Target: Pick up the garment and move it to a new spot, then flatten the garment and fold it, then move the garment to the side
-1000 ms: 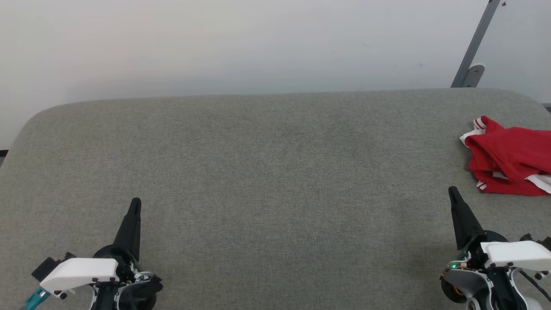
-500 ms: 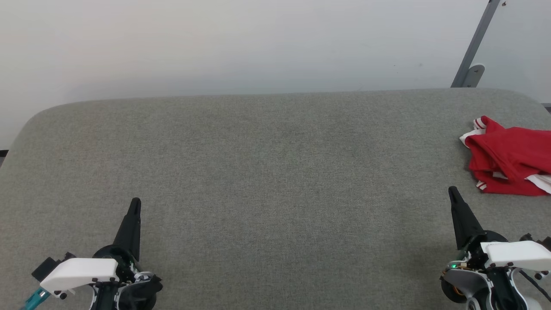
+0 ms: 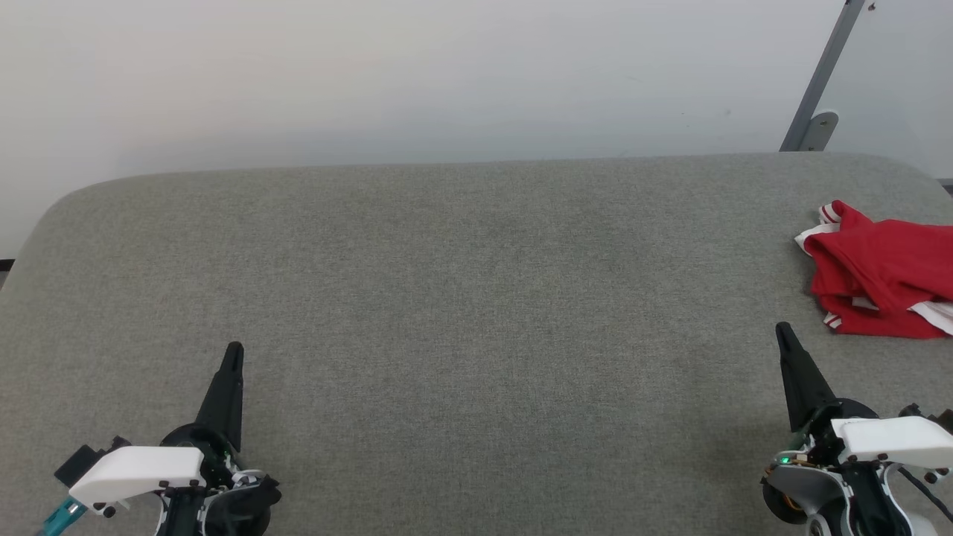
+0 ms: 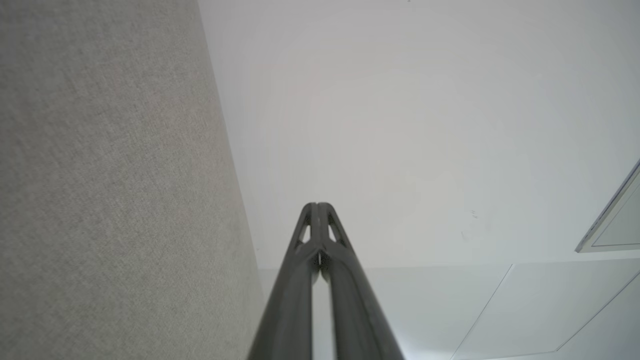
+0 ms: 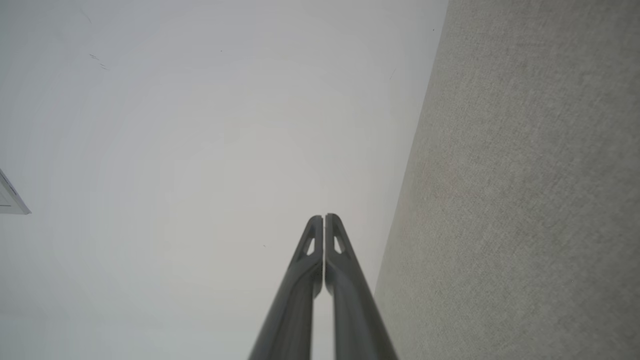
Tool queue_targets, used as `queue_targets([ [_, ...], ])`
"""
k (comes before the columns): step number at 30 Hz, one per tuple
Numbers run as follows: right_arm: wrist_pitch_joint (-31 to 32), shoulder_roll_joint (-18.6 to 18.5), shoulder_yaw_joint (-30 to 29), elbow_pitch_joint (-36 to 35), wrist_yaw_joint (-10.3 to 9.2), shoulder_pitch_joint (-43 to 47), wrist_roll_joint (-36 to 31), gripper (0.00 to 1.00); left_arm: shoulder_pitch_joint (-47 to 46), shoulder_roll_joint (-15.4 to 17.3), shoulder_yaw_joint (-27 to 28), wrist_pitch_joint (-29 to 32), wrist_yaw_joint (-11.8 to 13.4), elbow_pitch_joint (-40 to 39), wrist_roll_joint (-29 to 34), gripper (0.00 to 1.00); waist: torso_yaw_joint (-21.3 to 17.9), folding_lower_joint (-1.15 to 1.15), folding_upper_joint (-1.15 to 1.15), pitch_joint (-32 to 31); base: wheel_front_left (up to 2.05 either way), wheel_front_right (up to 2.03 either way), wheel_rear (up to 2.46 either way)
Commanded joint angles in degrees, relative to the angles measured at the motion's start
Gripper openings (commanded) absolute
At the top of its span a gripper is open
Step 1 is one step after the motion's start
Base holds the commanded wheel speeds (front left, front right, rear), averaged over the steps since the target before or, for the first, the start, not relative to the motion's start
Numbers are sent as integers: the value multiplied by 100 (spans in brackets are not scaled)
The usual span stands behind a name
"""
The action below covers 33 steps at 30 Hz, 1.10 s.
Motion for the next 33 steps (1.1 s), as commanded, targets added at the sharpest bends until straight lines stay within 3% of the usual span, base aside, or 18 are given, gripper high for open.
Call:
queue_targets([
  [1, 10, 6, -3, 12, 0, -23, 23, 0, -70, -8, 21, 27, -32, -1, 15, 0, 0, 0, 0, 0, 0, 0, 0],
  [33, 9, 6, -3, 12, 0, -23, 23, 0, -71, -13, 30, 37, -33, -1, 28, 0, 0, 0, 0, 0, 0, 0, 0],
])
